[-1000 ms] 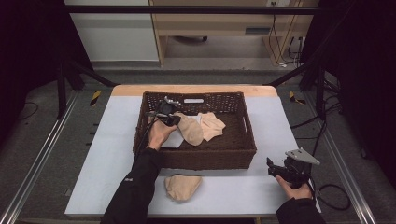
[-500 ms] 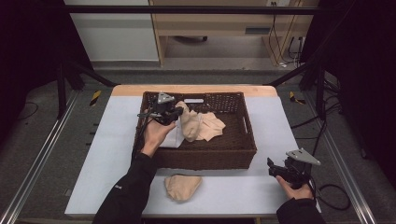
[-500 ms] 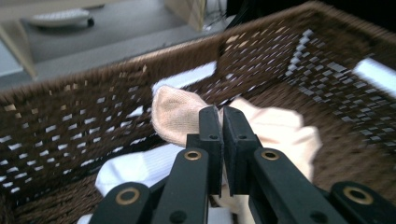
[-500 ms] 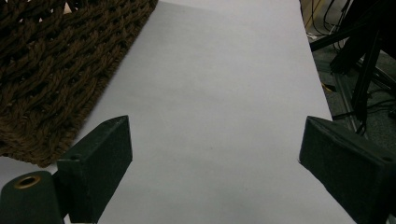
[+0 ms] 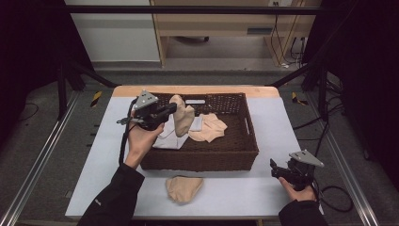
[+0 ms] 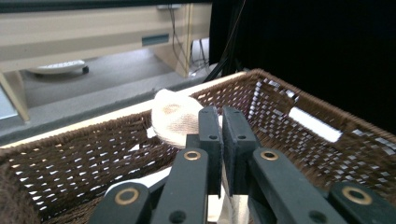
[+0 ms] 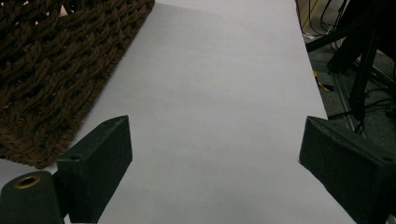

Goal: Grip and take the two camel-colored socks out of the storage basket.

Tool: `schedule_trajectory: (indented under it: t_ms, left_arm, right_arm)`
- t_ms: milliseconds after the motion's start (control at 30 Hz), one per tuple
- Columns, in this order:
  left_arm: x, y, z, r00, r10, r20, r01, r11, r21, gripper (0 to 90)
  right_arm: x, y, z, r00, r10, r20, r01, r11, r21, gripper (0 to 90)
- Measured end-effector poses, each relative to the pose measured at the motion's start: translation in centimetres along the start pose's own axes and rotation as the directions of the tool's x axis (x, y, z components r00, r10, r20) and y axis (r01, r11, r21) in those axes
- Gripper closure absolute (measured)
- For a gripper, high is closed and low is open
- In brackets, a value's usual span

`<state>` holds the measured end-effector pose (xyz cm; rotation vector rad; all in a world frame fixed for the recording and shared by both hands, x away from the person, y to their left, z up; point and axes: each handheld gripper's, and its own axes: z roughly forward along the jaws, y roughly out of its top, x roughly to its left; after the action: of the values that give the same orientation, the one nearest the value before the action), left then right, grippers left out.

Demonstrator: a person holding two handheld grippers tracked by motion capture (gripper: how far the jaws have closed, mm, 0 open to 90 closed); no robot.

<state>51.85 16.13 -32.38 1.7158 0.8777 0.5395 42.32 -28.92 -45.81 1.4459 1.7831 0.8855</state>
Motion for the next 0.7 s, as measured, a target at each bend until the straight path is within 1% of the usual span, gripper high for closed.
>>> schedule_trajectory:
  t_ms: [133, 167, 233, 500, 567, 700]
  left_arm:
    - [-0.2, 0.3, -1.8, 0.9999, 0.005, 0.011, -0.004, 0.9994, -0.034, 86.5]
    - [-0.4, 0.3, -2.4, 0.9998, 0.005, 0.021, -0.004, 0.9987, -0.051, 86.6]
    - [-0.6, 0.4, -3.1, 0.9995, 0.006, 0.030, -0.004, 0.9978, -0.065, 86.6]
    - [-2.2, 1.3, -5.8, 0.9966, 0.050, 0.066, -0.042, 0.9929, -0.111, 86.5]
    - [-2.5, 1.3, -6.3, 0.9959, 0.057, 0.070, -0.048, 0.9917, -0.119, 86.5]
    - [-3.5, 1.3, -7.4, 0.9927, 0.079, 0.091, -0.066, 0.9885, -0.136, 86.5]
  right_arm:
    - [-0.1, -0.1, 0.0, 1.0000, 0.003, 0.001, -0.003, 1.000, 0.003, 9.7]
    - [-0.1, -0.1, 0.0, 1.0000, 0.001, 0.002, -0.001, 1.000, 0.002, 9.7]
    - [-0.1, 0.0, -0.1, 1.0000, 0.002, 0.004, -0.002, 1.000, -0.001, 9.6]
    - [-0.1, -0.1, -0.1, 1.0000, 0.004, 0.006, -0.004, 1.000, 0.001, 9.7]
    - [-0.1, -0.1, -0.1, 1.0000, 0.004, 0.005, -0.004, 1.000, 0.003, 9.7]
    - [-0.1, -0.1, -0.2, 1.0000, 0.001, 0.008, -0.001, 1.000, -0.001, 9.7]
